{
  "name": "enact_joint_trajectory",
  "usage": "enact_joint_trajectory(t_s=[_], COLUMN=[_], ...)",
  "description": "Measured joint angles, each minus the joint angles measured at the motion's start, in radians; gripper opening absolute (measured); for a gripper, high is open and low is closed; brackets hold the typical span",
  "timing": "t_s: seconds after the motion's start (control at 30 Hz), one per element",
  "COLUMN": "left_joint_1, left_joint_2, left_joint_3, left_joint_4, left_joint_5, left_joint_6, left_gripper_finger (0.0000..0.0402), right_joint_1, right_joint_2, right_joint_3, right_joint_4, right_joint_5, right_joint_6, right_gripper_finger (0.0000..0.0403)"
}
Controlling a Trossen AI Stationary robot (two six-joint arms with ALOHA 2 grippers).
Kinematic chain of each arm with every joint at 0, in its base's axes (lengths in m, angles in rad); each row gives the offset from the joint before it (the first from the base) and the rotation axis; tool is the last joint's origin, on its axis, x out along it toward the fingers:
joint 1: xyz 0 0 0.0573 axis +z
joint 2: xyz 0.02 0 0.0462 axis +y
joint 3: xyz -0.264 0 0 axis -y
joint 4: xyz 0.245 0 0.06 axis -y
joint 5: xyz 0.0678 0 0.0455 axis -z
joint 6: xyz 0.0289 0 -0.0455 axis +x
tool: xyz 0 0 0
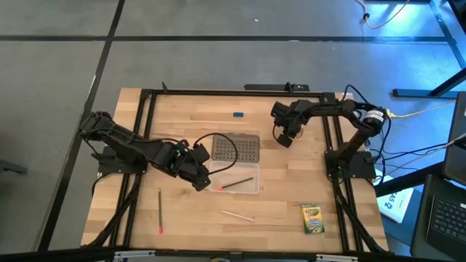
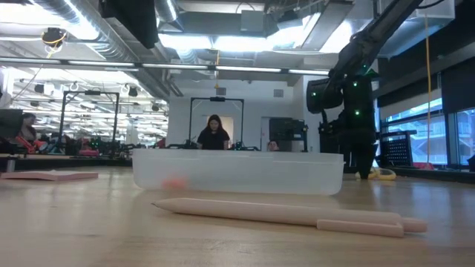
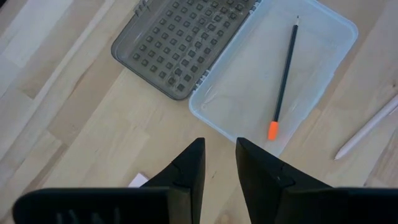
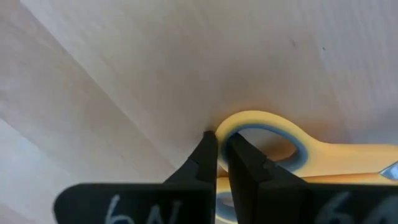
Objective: Pack school essentials
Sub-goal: Put the yellow scissors into the black supply box
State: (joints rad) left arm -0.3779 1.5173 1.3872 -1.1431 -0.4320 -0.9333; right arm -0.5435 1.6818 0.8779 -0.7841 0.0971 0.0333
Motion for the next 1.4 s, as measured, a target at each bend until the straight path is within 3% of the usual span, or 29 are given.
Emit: enact_joint_trajectory(t_s=[0.33, 0.7, 1.0, 1.4], left_joint_1=[0.0, 0.0, 0.0, 0.0], left_joint_2=[0.0, 0.0, 0.001, 0.001], left_joint_3=[0.0, 0.0, 0.0, 0.0], left_joint_4=[0.0, 0.003, 0.003, 0.0], left_joint_5=[-0.001, -0.012, -0.013, -0.013], left_joint_6=[0.0, 0.0, 0.0, 0.003], left_gripper_finger=[0.0083, 0.0083, 0.0083, 0.0083], right_joint_1=[0.125, 0.352, 0.536, 0.693], right_joint_2=[-0.085, -0.094, -0.095, -0.094], right_joint_3=[0.029, 0.186, 0.286, 0.29], right_joint_4=[-0.086, -0.138, -0.117, 0.055], right_joint_5=[0.0, 0.041, 0.042, 0.002], right_joint_6=[-0.092, -0.225, -0.4, -0.705], right_gripper_finger=[0.0019, 0.0018, 0.0018, 0.0018])
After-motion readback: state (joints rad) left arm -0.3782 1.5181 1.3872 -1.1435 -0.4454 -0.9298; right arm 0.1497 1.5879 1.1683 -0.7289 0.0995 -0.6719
